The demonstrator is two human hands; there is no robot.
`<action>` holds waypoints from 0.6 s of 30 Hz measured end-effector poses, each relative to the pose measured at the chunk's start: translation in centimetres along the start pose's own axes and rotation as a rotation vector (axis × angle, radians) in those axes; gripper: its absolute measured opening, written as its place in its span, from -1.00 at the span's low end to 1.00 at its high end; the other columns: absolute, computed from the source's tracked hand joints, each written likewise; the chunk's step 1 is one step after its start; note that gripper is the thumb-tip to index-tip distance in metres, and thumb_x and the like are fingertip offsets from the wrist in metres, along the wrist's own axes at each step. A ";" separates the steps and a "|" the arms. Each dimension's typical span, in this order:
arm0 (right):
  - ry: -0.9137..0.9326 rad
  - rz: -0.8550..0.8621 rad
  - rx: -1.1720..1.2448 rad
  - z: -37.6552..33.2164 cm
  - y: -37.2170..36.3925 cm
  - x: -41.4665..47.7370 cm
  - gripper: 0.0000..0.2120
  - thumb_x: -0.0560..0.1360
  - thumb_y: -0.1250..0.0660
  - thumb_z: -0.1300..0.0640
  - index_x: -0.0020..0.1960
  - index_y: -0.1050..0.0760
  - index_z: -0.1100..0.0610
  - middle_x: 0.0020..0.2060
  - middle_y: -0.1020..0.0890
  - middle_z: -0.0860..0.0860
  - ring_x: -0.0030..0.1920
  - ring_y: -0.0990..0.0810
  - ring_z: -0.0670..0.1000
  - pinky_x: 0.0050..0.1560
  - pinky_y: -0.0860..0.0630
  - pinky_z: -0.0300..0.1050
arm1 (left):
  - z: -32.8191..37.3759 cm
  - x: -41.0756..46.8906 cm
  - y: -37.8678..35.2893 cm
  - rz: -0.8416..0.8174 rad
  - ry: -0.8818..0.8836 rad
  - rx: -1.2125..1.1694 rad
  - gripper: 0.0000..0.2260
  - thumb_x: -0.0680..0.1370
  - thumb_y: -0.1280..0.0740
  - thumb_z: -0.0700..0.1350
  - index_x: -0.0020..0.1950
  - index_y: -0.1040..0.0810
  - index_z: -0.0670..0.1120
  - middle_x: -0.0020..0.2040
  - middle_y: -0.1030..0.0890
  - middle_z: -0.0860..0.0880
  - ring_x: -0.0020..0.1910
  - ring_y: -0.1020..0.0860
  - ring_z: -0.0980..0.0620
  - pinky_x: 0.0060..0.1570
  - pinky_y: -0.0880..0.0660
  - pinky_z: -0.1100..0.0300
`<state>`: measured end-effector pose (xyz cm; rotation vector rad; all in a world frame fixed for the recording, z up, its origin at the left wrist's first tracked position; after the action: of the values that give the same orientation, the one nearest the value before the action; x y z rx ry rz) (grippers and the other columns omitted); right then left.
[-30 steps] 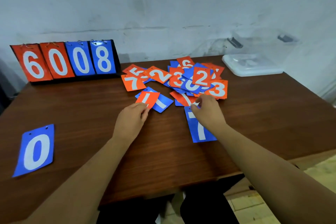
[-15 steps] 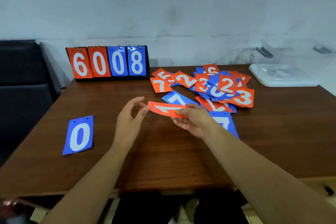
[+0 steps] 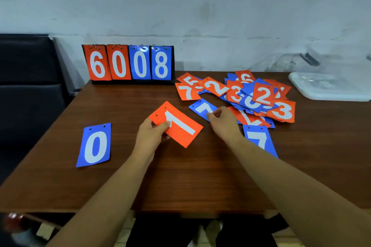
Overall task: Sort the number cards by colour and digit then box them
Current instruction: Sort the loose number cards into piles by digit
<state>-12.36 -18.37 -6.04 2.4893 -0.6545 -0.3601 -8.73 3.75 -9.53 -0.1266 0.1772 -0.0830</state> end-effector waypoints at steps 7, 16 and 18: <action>0.223 -0.033 -0.811 -0.4 -1.4 5.7 -0.32 0.45 -0.39 -0.20 0.39 -0.31 0.19 0.36 -0.38 0.18 0.38 -0.32 0.21 0.37 -0.30 0.09 | -0.5 1.7 1.8 -0.066 0.029 0.153 -0.80 0.49 -0.49 -0.04 0.10 -0.65 0.07 -0.02 -0.73 0.08 -0.06 -0.70 0.10 -0.12 -0.62 0.20; 0.245 -0.222 -0.877 -1.3 -2.5 7.2 -0.40 0.38 -0.45 -0.23 0.28 -0.45 0.08 0.36 -0.35 0.17 0.39 -0.29 0.20 0.34 -0.29 0.17 | -1.0 2.4 2.1 -0.057 0.061 0.209 -0.77 0.52 -0.45 0.04 0.16 -0.62 0.10 -0.01 -0.72 0.10 -0.09 -0.70 0.12 -0.07 -0.62 0.12; 0.301 -0.282 -0.849 -1.3 -2.5 6.6 -0.45 0.37 -0.46 -0.23 0.18 -0.46 0.09 0.27 -0.43 0.14 0.27 -0.40 0.12 0.23 -0.42 0.06 | -0.9 2.1 2.3 -0.054 0.067 0.199 -0.75 0.53 -0.43 0.04 0.19 -0.61 0.09 0.01 -0.72 0.08 -0.08 -0.71 0.11 -0.09 -0.62 0.13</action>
<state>-5.33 -19.41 -7.13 1.7485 0.0061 -0.2767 -6.65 5.73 -11.08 0.0698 0.2311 -0.1582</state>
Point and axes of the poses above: each hand's wrist, its own x-axis towards the middle knuckle, its own y-axis out of the back of the hand, z = x × y, the point moved 2 cm from there along x, towards the middle knuckle
